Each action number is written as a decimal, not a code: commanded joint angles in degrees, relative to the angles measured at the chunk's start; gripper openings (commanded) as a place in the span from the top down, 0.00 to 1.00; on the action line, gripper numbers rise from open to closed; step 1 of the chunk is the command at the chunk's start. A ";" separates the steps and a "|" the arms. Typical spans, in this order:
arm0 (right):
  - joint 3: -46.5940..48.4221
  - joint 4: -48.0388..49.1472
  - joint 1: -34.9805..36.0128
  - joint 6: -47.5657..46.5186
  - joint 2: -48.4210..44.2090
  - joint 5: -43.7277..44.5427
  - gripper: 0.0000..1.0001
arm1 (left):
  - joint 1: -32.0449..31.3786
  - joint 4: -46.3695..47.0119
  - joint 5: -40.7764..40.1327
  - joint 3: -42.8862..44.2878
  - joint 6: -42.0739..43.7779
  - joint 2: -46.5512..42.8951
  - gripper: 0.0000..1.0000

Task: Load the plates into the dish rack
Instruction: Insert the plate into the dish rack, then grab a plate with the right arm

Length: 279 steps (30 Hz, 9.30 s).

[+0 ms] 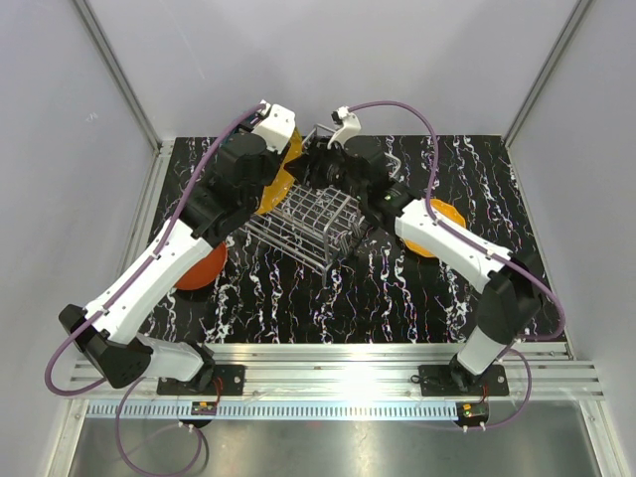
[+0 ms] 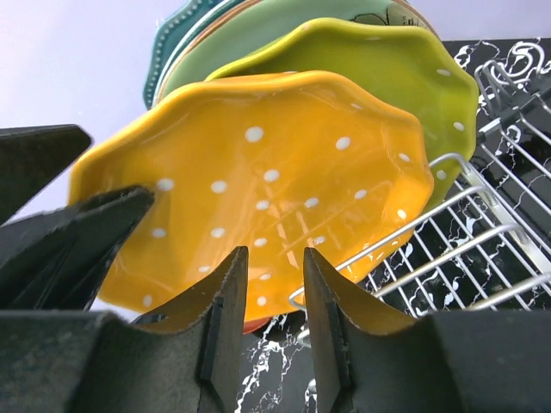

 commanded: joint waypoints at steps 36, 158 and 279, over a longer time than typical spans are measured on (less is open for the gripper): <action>8.77 0.73 -4.49 2.00 8.20 -1.20 0.66 | 0.27 3.03 5.14 3.37 -5.39 1.67 0.67; 6.40 -1.90 -7.39 0.51 3.11 -7.26 0.63 | 0.53 2.95 9.19 -0.93 -13.04 7.12 0.90; -16.55 -24.14 -24.27 -16.28 11.54 16.90 0.51 | 1.85 10.95 -13.31 -41.10 -18.58 -46.76 0.01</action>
